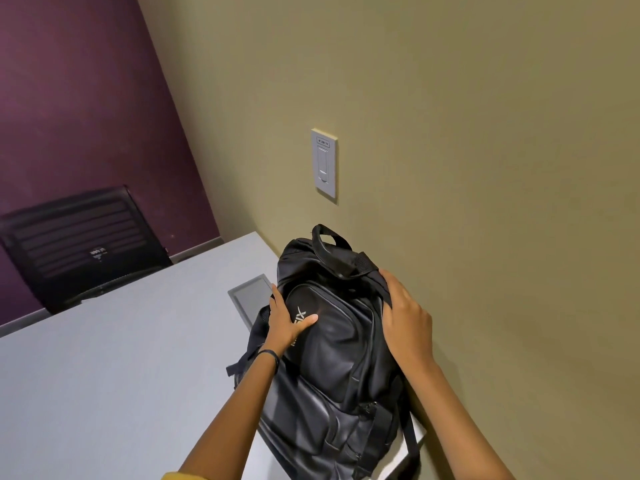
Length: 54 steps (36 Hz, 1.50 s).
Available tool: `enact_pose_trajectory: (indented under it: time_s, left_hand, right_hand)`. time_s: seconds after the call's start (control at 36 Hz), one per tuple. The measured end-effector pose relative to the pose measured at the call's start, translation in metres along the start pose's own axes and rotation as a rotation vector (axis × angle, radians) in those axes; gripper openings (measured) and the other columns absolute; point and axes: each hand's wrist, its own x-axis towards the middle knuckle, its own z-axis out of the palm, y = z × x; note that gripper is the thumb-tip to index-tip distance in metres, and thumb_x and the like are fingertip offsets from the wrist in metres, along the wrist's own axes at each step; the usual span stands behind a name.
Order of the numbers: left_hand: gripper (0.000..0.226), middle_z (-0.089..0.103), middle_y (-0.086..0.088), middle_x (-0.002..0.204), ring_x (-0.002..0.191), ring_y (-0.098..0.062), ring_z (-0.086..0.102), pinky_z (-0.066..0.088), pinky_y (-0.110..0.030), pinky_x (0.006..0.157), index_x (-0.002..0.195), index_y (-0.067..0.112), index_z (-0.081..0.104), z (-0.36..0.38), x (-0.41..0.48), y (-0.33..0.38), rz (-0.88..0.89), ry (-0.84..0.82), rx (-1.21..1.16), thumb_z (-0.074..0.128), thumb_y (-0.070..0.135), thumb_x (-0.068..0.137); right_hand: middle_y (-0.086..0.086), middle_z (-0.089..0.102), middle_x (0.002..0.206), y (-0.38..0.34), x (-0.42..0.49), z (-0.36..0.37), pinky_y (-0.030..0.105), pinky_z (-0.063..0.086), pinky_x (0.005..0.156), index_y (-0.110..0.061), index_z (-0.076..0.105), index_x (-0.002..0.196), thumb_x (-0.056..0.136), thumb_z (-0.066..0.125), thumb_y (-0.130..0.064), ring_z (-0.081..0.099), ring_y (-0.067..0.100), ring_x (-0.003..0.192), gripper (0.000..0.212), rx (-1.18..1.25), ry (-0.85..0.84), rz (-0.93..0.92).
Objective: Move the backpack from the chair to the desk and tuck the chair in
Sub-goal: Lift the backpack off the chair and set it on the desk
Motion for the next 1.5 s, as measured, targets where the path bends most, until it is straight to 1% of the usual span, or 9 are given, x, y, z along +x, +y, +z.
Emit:
enact_pose_trajectory:
  time_s: [0.28, 0.58, 0.89, 1.03, 1.11, 1.17, 1.28, 1.39, 1.5]
  left_hand:
    - [0.123, 0.0, -0.019, 0.159, 0.145, -0.04, 0.01, 0.02, -0.056, 0.117, 0.149, 0.014, -0.013, 0.009, 0.0, -0.004, -0.018, 0.046, 0.119, 0.079, 0.039, 0.072]
    - [0.121, 0.003, -0.014, 0.16, 0.144, -0.036, 0.019, 0.026, -0.05, 0.114, 0.149, 0.015, -0.014, 0.0, -0.003, -0.007, 0.021, -0.007, 0.179, 0.079, 0.03, 0.074]
    - [0.112, -0.01, -0.02, 0.159, 0.132, -0.044, 0.041, 0.034, -0.05, 0.111, 0.147, 0.021, -0.021, 0.003, -0.022, -0.005, -0.04, -0.016, 0.212, 0.071, 0.022, 0.083]
    - [0.102, -0.011, -0.02, 0.158, 0.139, -0.041, 0.032, 0.03, -0.045, 0.114, 0.147, 0.015, -0.017, 0.01, -0.043, -0.007, -0.066, -0.028, 0.268, 0.065, 0.023, 0.088]
    - [0.095, -0.012, -0.019, 0.158, 0.145, -0.036, 0.017, 0.019, -0.041, 0.117, 0.148, 0.013, -0.014, 0.014, -0.057, -0.006, -0.091, -0.036, 0.283, 0.06, 0.025, 0.091]
    - [0.087, -0.006, -0.018, 0.159, 0.146, -0.033, 0.018, 0.018, -0.038, 0.117, 0.15, 0.013, -0.007, 0.015, -0.068, -0.003, -0.122, -0.04, 0.273, 0.057, 0.026, 0.093]
    - [0.065, 0.023, -0.011, 0.158, 0.142, -0.024, 0.03, 0.025, -0.031, 0.114, 0.149, 0.012, 0.019, 0.023, -0.099, 0.014, -0.108, -0.125, 0.248, 0.053, 0.027, 0.095]
    - [0.071, 0.014, -0.007, 0.16, 0.136, -0.026, 0.039, 0.029, -0.033, 0.112, 0.151, 0.013, 0.009, 0.047, -0.133, 0.036, -0.096, -0.195, 0.221, 0.049, 0.032, 0.097]
    - [0.052, 0.029, -0.009, 0.156, 0.136, -0.022, 0.037, 0.031, -0.028, 0.11, 0.149, 0.016, 0.021, 0.076, -0.165, 0.048, -0.051, -0.158, 0.198, 0.039, 0.022, 0.101]
  right_hand:
    - [0.005, 0.059, 0.133, 0.001, 0.002, 0.012, 0.04, 0.054, 0.07, -0.014, 0.049, 0.134, 0.087, 0.054, 0.002, 0.067, 0.031, 0.1, 0.05, 0.022, 0.094, 0.031]
    - [0.004, 0.056, 0.136, 0.003, 0.002, 0.019, 0.04, 0.054, 0.075, -0.013, 0.048, 0.134, 0.088, 0.053, 0.003, 0.065, 0.03, 0.105, 0.05, 0.034, 0.134, 0.044]
    - [0.006, 0.054, 0.138, 0.007, -0.001, 0.016, 0.042, 0.054, 0.084, -0.01, 0.046, 0.136, 0.09, 0.052, 0.003, 0.061, 0.03, 0.112, 0.048, 0.095, 0.103, 0.05]
    - [0.007, 0.054, 0.138, 0.007, -0.006, 0.012, 0.04, 0.053, 0.088, -0.01, 0.046, 0.136, 0.089, 0.056, 0.002, 0.059, 0.029, 0.116, 0.05, 0.156, 0.082, 0.009]
    - [0.006, 0.052, 0.139, 0.006, -0.012, 0.009, 0.04, 0.052, 0.086, -0.012, 0.044, 0.137, 0.09, 0.055, -0.002, 0.057, 0.028, 0.119, 0.049, 0.19, 0.045, -0.011]
    - [0.004, 0.05, 0.141, 0.007, -0.015, 0.006, 0.039, 0.052, 0.085, -0.015, 0.04, 0.139, 0.092, 0.053, -0.006, 0.055, 0.027, 0.12, 0.049, 0.193, 0.001, -0.022]
    - [0.003, 0.043, 0.146, 0.009, -0.021, -0.004, 0.038, 0.05, 0.088, -0.017, 0.032, 0.144, 0.097, 0.047, -0.017, 0.049, 0.026, 0.127, 0.049, 0.223, -0.113, -0.029]
    - [0.007, 0.032, 0.153, 0.014, -0.035, -0.015, 0.039, 0.041, 0.101, -0.015, 0.021, 0.148, 0.099, 0.041, -0.027, 0.038, 0.027, 0.135, 0.055, 0.304, -0.26, -0.001]
    - [0.01, 0.028, 0.154, 0.027, -0.06, -0.024, 0.042, 0.035, 0.108, -0.013, 0.018, 0.149, 0.097, 0.045, -0.026, 0.032, 0.028, 0.139, 0.059, 0.362, -0.375, 0.026]
